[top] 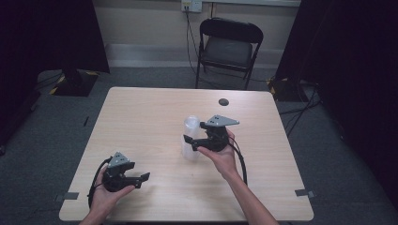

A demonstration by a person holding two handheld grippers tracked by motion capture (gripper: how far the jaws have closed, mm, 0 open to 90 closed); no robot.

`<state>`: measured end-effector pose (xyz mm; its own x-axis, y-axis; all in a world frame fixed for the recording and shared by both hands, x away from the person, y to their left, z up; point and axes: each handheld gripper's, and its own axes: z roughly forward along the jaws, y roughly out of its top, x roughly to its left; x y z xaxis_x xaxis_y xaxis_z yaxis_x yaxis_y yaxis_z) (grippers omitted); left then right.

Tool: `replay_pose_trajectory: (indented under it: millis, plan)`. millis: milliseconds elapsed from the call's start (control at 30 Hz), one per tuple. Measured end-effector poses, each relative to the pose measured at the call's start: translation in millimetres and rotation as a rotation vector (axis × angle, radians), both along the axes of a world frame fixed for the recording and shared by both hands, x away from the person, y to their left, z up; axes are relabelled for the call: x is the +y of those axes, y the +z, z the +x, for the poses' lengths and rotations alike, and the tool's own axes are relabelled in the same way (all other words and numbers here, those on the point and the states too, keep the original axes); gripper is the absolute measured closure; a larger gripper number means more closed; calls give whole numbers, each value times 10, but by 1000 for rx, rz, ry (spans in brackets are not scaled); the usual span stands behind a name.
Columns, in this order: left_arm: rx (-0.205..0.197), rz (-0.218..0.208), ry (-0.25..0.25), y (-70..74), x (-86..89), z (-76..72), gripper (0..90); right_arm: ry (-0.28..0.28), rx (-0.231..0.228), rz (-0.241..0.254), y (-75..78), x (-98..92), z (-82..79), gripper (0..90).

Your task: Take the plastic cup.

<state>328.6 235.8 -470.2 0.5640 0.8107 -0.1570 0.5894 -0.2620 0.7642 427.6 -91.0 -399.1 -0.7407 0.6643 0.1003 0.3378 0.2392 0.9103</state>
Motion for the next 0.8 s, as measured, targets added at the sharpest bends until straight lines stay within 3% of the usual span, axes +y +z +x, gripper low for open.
replay_pose_trajectory:
  millis: [233,567,800]
  plan:
    - [11,-1,-2,0,9,3,221,1,6,12,-71,40,92,173]
    - [11,-1,-1,-8,0,6,225,-8,23,-7,-176,88,178,190]
    - [10,-4,-3,-6,-5,2,225,6,24,-12,-189,142,212,250]
